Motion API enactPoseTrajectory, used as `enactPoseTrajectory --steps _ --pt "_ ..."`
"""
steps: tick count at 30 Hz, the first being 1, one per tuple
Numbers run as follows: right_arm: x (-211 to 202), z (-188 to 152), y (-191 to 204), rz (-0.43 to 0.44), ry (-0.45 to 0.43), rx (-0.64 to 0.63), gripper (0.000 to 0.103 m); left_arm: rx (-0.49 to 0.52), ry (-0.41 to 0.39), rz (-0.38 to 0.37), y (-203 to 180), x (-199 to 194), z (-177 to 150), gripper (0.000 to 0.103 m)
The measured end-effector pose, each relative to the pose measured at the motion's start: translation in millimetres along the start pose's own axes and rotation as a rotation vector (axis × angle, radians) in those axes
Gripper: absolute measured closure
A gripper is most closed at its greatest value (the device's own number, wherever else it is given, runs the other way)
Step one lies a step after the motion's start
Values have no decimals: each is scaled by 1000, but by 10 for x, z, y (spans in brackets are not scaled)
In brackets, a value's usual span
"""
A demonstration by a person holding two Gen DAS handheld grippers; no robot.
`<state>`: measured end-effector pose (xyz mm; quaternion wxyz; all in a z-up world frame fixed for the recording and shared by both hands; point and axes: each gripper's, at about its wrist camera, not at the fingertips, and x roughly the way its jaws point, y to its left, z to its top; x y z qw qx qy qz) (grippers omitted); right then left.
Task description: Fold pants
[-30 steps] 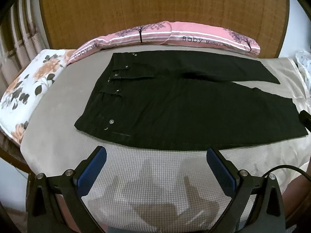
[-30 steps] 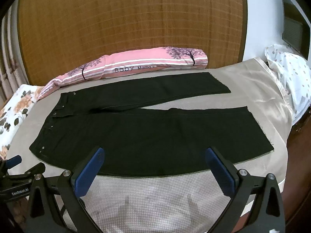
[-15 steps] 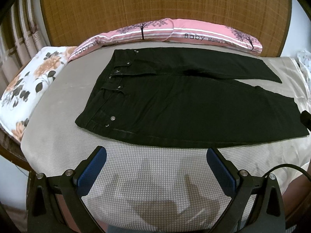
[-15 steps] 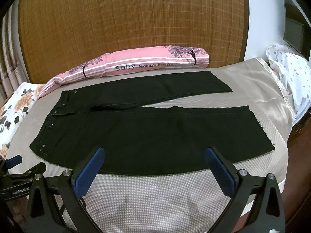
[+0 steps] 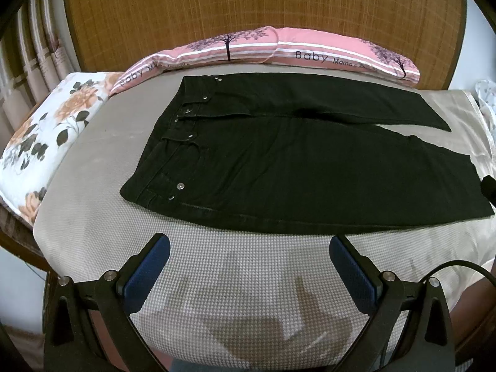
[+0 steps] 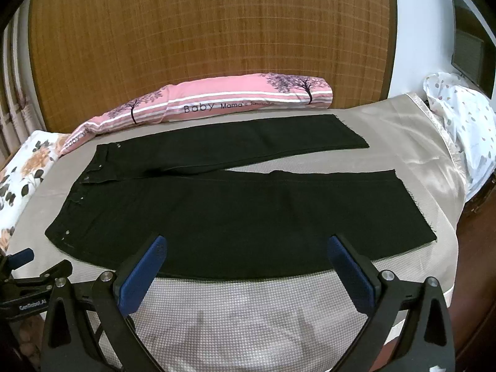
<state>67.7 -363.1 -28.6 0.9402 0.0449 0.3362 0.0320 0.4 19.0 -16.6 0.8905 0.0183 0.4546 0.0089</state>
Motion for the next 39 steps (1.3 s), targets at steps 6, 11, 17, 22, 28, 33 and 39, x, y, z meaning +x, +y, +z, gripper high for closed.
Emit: enactPoseTrajectory --steps 6,11,17,22,28,33,39 --pt "-4 8 -21 7 1 2 0 -2 4 -1 15 25 -4 1" --pt "-4 19 -21 8 4 -1 0 -1 6 0 15 31 2 1" --pt "0 16 -17 5 3 0 0 1 15 5 20 68 11 1" --pt "5 17 -13 11 8 -2 0 3 25 7 23 104 30 1" --pt "86 59 5 21 23 1 0 -4 28 -1 42 152 83 1" --pt "251 153 -15 62 60 21 0 -31 16 -40 129 216 214 2" --pt "504 357 -35 99 99 42 0 -50 -20 -63 382 363 557 3"
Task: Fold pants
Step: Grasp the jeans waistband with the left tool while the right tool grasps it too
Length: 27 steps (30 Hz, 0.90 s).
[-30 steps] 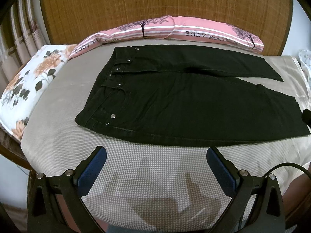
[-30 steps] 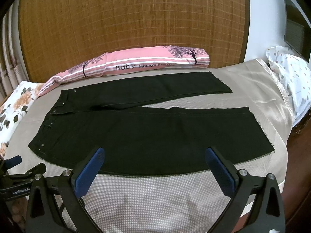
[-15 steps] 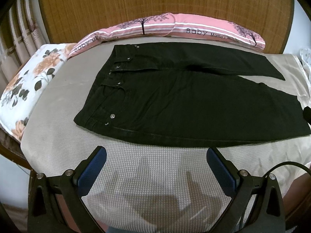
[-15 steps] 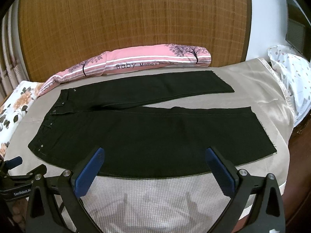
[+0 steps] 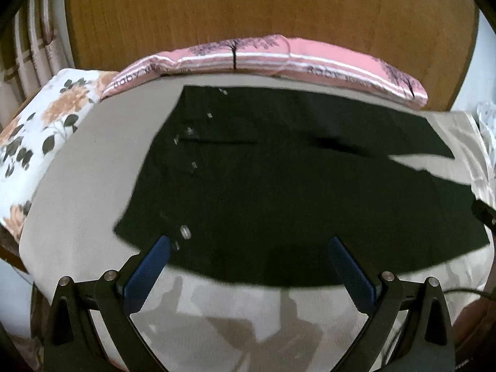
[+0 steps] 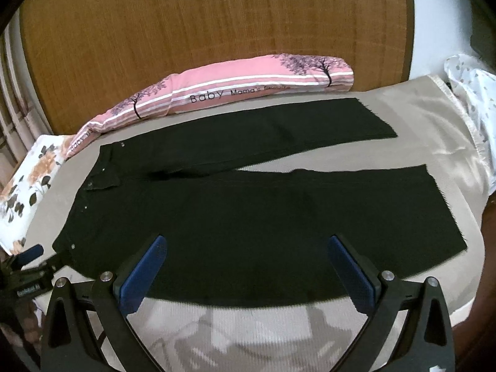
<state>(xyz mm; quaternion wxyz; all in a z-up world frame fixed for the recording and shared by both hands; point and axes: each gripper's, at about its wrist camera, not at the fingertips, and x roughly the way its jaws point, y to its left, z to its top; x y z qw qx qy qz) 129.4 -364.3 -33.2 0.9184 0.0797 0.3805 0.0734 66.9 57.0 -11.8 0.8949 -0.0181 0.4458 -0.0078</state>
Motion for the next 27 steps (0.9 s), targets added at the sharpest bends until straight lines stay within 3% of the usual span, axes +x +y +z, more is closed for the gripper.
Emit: enactPoseTrajectory --steps 6,11,16,20,22,27 --pt "278 340 69 16 13 -29 0 -55 -14 -17 494 275 562 19" --pt "567 631 164 58 27 -34 0 -115 -3 -50 928 598 1081 22" --pt "968 888 291 103 60 -7 0 -215 41 -194 1295 1059 1451 29" --pt "1252 980 394 121 87 17 0 -330 94 -337 1557 1460 1602 47" --pt "1377 1005 455 132 105 24 0 -382 122 -403 1677 1680 1672 51" --pt "1658 1045 619 139 140 1 0 -409 150 -452 1797 1982 1760 56"
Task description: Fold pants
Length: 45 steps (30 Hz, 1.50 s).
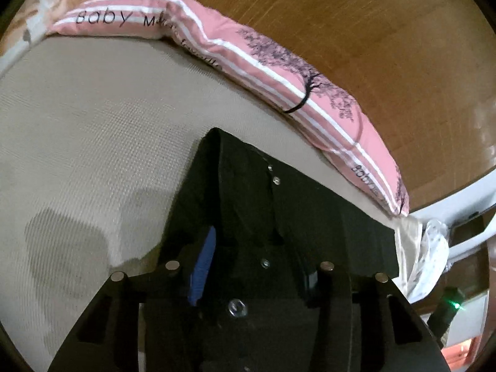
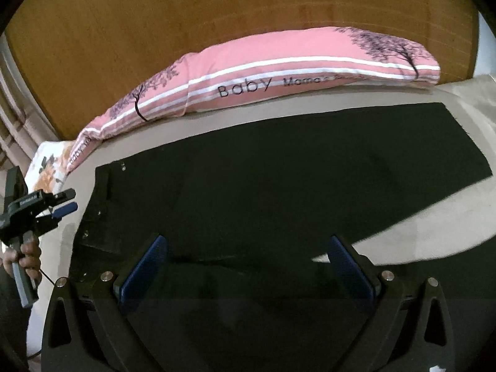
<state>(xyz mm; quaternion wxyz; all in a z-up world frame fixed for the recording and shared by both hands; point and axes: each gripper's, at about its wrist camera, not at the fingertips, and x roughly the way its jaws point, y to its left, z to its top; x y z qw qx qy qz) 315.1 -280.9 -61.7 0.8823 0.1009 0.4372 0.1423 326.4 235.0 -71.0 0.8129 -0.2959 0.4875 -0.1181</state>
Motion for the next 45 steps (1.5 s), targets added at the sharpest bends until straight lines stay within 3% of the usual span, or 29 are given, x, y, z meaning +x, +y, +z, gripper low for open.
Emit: enactPoseTrajectory --steps 7,15,21,27,32,39,45 --pt "301 130 144 -2 28 -31 0 -65 51 -75 217 248 155 59" --pt "544 229 269 -3 50 -59 0 -57 84 -114 184 476 349 84" --pt "641 275 299 0 58 -84 0 -22 65 -112 106 587 599 85" --pt "723 363 295 9 65 -127 0 -72 60 -77 119 835 808 86" --pt "808 551 249 84 99 -214 0 21 -31 -74 5 639 723 93" --pt "997 1074 224 168 176 -469 0 198 -222 -193 -460 0 481 95" --pt "1273 1529 272 266 271 -657 1 224 -267 -221 -579 -181 382 95"
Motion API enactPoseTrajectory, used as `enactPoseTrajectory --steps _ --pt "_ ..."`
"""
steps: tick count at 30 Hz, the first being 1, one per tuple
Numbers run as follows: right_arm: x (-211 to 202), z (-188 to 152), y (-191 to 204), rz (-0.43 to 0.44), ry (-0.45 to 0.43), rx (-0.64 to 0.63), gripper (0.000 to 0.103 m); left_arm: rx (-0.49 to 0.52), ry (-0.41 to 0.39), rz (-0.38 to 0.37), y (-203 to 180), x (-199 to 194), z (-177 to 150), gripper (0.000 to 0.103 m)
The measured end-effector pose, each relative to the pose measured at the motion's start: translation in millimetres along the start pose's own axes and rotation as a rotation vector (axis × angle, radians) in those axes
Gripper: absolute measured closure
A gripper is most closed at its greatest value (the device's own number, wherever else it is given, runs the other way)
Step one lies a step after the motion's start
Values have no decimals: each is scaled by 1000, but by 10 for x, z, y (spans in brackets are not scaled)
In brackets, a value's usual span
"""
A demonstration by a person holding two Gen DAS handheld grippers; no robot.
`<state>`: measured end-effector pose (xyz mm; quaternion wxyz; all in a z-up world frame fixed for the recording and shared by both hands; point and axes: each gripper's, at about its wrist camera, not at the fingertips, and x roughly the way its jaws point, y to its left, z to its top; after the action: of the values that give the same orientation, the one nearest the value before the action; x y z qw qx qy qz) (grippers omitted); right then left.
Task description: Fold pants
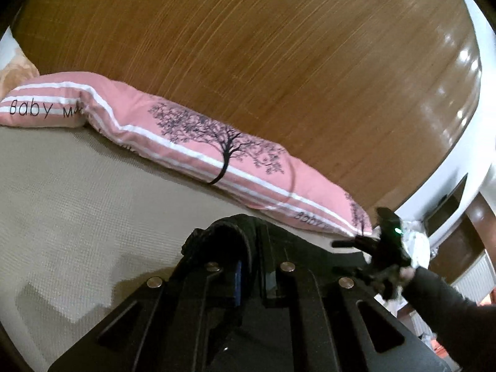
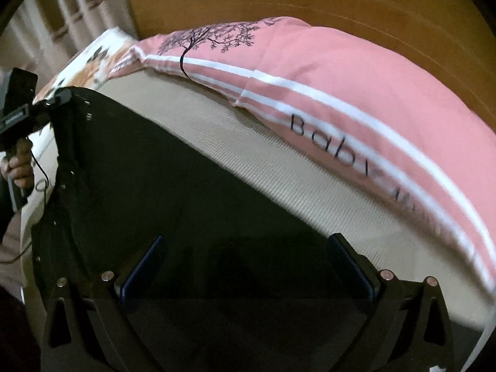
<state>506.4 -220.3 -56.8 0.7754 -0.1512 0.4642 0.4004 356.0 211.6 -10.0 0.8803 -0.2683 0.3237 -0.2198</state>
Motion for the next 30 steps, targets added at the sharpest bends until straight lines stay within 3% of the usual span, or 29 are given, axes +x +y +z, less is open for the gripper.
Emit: enactPoseTrajectory --steps 4,8,11,13,15,17,22,26,30 --pt "215 195 -178 94 103 -111 4 25 -9 3 -58 -21 -30 95" --pt "421 235 -360 175 202 -141 20 27 -9 17 -35 -38 -42 95" --pt "490 148 -455 196 252 -153 25 18 0 35 1 -26 -44 95" --pt "463 87 -473 189 239 -172 35 34 9 55 3 20 -49 95" --pt "416 55 -470 189 228 -173 74 48 15 67 -1 48 -52 95" --pt "365 36 -447 161 229 -168 91 57 19 93 4 96 -59 95" --pt "-46 -111 -153 1 132 -185 93 104 12 148 -28 95 -74 95" --pt "-502 -280 176 -130 33 -158 94 137 8 140 -126 -33 -102 95" --pt "-875 -592 554 -240 -12 -150 95 198 13 132 -341 -280 -225 95"
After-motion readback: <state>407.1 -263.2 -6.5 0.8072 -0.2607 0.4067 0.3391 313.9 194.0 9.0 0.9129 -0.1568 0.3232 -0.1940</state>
